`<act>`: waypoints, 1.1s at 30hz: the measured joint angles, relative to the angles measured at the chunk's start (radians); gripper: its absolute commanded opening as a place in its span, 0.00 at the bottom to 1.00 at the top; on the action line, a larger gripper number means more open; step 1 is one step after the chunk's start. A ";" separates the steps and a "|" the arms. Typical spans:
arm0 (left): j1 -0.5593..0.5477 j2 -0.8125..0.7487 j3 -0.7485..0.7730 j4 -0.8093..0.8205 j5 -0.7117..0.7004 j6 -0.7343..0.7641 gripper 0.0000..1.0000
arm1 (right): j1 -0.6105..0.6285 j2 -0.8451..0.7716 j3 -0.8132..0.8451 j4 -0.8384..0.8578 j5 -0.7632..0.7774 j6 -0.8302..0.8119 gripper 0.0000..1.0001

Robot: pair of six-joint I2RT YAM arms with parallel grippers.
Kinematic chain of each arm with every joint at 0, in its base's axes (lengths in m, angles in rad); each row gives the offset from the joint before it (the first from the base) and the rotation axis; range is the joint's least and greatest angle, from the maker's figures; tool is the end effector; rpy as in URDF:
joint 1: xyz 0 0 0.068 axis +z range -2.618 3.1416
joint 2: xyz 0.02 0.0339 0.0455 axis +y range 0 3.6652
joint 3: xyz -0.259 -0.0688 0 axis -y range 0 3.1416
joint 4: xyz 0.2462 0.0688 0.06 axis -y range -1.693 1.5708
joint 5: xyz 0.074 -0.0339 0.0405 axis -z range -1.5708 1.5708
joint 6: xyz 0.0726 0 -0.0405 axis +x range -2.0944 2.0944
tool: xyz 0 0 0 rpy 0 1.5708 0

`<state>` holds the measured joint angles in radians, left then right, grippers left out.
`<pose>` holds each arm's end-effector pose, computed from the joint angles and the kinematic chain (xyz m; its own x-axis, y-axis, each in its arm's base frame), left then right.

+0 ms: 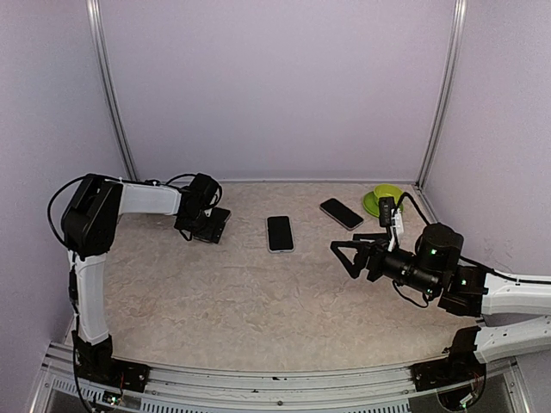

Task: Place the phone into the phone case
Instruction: Adjust the phone with the phone case at the corner of the board, then reset both arms

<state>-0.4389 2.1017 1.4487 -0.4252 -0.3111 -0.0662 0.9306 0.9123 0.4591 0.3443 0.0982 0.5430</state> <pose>0.4175 -0.1715 0.1088 -0.8139 0.3125 -0.4897 0.2201 0.9460 0.2378 0.1577 0.1999 0.2486 -0.4379 0.2729 -0.8566 -0.5999 0.6209 0.5045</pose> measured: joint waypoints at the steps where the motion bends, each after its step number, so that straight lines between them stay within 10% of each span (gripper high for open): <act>1: 0.001 0.000 0.002 -0.003 -0.007 -0.001 0.99 | 0.000 0.000 0.000 0.000 0.000 0.000 0.95; 22: -0.003 -0.035 0.014 -0.047 -0.009 -0.064 0.99 | 0.000 -0.011 0.006 -0.065 0.036 -0.043 1.00; 33: -0.156 -0.502 -0.283 0.075 0.010 -0.224 0.99 | -0.006 0.022 0.122 -0.246 0.156 -0.162 1.00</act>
<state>-0.5953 1.6001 1.1652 -0.3504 -0.3016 -0.2901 0.9245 0.9340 0.5816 0.0982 0.2543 0.3809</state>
